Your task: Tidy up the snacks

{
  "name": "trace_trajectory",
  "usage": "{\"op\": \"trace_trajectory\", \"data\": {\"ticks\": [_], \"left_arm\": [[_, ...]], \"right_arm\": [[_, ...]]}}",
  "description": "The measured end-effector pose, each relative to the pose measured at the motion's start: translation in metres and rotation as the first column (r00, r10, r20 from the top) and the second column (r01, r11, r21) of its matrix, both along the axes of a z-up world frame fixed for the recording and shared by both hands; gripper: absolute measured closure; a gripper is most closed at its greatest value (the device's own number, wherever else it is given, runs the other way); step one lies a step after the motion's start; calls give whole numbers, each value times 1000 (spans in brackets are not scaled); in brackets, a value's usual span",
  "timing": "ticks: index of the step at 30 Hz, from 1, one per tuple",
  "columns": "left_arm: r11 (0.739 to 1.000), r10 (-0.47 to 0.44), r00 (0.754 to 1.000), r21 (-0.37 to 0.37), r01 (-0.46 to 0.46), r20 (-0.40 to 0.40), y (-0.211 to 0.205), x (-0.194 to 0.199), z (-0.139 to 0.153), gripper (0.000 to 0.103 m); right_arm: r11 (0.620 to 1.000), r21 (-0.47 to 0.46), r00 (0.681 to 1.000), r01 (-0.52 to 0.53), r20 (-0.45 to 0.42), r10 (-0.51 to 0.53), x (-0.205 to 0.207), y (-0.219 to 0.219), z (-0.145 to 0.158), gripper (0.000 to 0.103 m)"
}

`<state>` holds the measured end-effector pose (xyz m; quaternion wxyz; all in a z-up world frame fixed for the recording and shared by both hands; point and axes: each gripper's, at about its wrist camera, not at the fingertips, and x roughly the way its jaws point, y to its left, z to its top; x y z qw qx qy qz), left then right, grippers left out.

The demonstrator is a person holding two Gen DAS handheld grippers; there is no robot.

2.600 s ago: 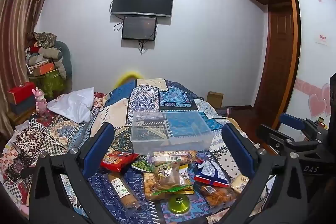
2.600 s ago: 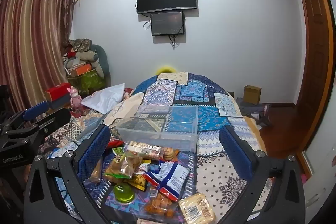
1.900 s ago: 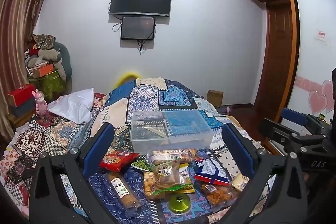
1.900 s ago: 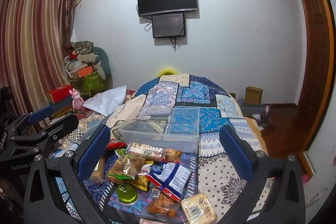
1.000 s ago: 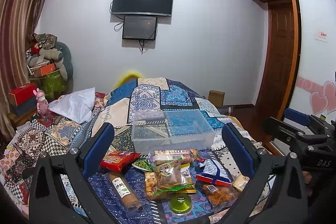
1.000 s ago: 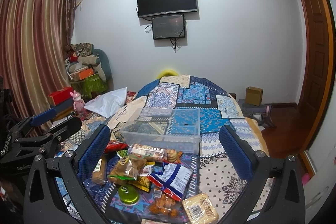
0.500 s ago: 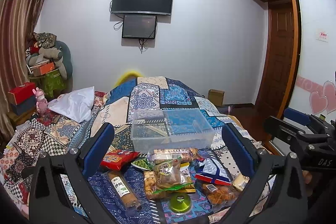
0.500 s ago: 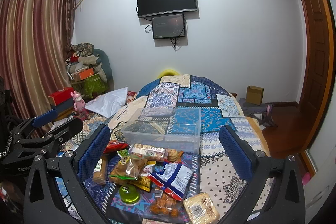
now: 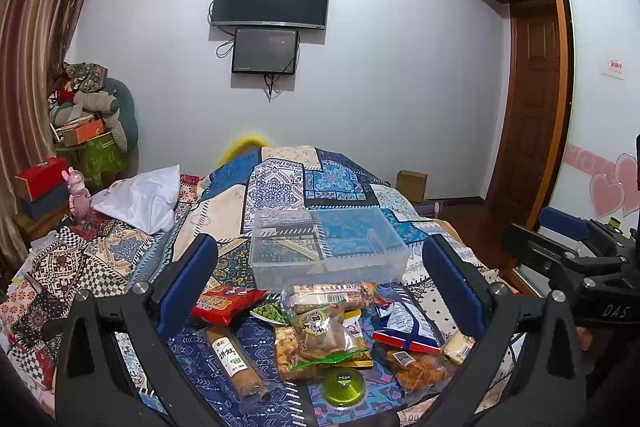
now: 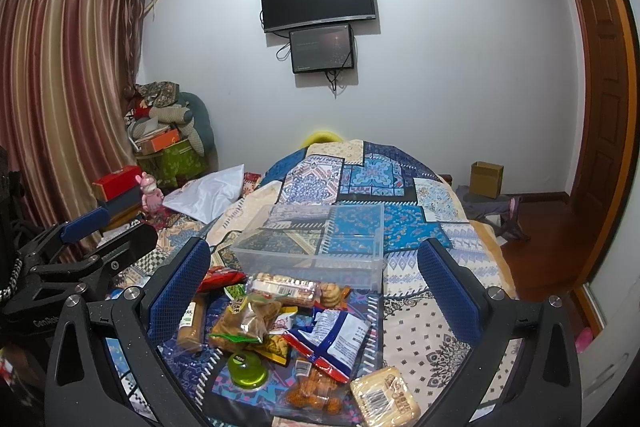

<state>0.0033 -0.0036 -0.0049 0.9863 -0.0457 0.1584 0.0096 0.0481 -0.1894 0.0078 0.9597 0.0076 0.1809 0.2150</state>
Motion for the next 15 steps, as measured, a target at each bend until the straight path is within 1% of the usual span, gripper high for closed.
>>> {"op": "trace_trajectory", "data": {"ticks": [9,12,15], "left_arm": [[1000,-5,1000,6,5,-11,2,7,-3,0],[1000,-18,999,-5,17,-33,5,14,-8,0],[998,-56,996,-29,54,-74,10,24,-16,0]], "right_arm": [[1000,-4,1000,0,-22,0,8,0,-8,0],[1000,-6,999,5,-38,-5,14,-2,-12,0],[1000,-13,998,6,-65,-7,23,-6,-19,0]]}}
